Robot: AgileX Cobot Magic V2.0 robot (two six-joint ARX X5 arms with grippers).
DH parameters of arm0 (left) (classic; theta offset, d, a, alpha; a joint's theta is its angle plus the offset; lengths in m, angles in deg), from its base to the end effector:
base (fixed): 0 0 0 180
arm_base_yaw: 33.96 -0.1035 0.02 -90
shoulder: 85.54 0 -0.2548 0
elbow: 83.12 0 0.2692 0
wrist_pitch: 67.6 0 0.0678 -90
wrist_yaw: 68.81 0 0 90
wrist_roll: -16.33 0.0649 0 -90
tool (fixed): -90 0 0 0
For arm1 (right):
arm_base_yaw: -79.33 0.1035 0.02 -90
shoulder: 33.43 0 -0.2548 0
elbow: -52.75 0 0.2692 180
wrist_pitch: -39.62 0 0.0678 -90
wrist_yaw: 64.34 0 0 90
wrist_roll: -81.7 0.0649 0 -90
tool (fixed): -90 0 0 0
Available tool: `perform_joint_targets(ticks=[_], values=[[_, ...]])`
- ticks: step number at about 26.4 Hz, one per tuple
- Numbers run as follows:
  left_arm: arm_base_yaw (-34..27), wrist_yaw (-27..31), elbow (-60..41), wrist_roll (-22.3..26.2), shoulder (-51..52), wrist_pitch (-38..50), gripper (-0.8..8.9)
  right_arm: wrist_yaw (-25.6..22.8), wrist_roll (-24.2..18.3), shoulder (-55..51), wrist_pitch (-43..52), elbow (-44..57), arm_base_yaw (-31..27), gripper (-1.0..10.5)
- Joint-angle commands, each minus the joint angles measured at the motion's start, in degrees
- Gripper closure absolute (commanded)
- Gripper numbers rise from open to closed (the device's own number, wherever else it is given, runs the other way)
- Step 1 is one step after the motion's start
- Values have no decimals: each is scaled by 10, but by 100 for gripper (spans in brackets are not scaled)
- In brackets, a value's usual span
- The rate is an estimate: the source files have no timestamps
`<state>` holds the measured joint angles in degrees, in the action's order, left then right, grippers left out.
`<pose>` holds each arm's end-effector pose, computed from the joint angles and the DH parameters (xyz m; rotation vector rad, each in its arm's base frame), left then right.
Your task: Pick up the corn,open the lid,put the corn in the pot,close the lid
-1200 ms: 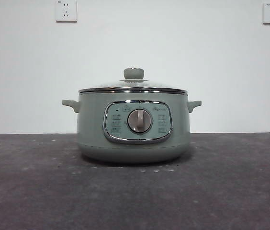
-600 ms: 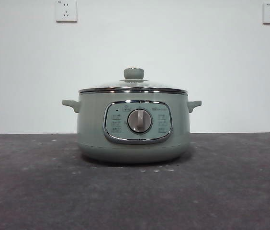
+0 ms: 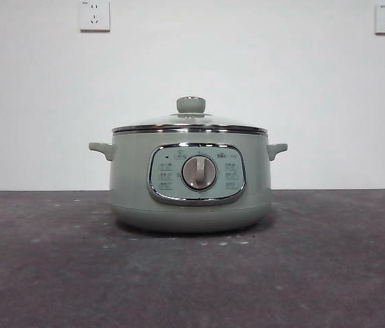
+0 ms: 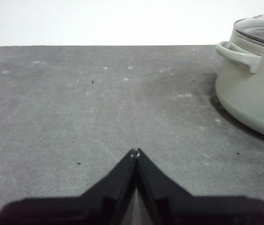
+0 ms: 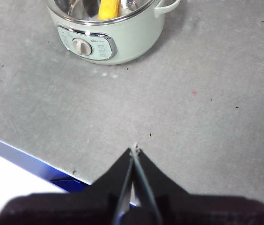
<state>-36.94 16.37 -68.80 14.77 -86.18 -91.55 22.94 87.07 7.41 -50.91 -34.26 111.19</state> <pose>0.1572 0.0027 0.1464 -0.0393 0.1793 -0.0296 0.0938 0.0546 0.3716 -0.1450 0.7676 0.4465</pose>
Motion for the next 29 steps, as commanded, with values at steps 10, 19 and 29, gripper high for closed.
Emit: perform_joint_targets(ticks=[10, 19, 29], values=[[-2, 2, -6, -4, -1, 5, 817, -15, -46, -150, 317, 115, -206, 946], [-2, 2, -6, -4, -2, 5, 817, 12, -40, -342, 663, 533, -302, 946], [-2, 2, -6, -4, -3, 5, 817, 12, -39, -404, 734, 714, -313, 946]])
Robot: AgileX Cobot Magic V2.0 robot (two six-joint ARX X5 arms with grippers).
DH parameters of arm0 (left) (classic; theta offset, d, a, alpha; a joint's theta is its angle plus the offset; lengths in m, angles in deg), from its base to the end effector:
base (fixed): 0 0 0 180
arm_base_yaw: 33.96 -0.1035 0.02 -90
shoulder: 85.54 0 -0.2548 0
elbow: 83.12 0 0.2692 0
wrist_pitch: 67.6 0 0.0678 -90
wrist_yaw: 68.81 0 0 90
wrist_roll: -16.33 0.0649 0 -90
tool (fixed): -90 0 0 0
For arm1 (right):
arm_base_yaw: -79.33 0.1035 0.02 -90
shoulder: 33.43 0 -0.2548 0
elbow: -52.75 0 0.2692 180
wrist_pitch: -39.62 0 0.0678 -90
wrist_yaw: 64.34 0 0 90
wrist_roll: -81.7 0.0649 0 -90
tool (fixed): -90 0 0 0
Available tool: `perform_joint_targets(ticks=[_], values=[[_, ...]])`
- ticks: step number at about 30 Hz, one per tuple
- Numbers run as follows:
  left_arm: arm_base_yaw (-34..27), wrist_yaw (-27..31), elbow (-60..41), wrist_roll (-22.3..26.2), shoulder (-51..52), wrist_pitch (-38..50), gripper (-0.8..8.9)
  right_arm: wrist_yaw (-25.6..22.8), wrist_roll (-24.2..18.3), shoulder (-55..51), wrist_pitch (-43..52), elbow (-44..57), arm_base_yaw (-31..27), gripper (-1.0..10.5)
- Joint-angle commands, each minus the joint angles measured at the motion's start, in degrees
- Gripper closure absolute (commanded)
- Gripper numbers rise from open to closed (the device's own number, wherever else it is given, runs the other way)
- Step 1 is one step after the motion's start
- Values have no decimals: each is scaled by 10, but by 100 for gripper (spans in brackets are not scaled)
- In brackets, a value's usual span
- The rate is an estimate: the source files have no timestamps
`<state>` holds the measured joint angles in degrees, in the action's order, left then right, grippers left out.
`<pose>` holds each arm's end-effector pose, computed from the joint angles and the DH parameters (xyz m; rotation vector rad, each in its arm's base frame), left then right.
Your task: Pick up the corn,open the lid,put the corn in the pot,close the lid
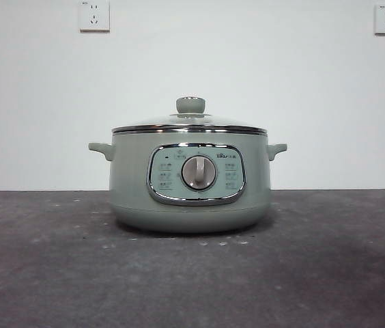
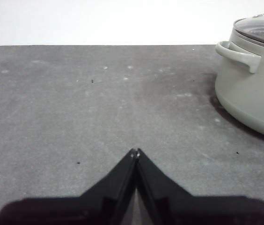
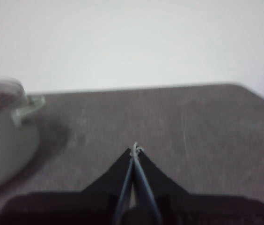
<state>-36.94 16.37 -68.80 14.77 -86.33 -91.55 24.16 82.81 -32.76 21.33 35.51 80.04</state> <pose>0.1573 0.0027 0.1460 -0.0395 0.1819 -0.0296 0.1559 0.0002 0.1793 0.0188 0.0299 -0.0141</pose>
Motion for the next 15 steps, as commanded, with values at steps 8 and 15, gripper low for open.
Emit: perform_joint_targets(ticks=[8, 15], values=[[-2, 1, -6, -4, -4, 5, 817, -4, 0, -2, -35, 36, -2, 946], [-2, 2, -6, -4, -5, 5, 817, -4, 8, -2, -51, 35, 0, 946]])
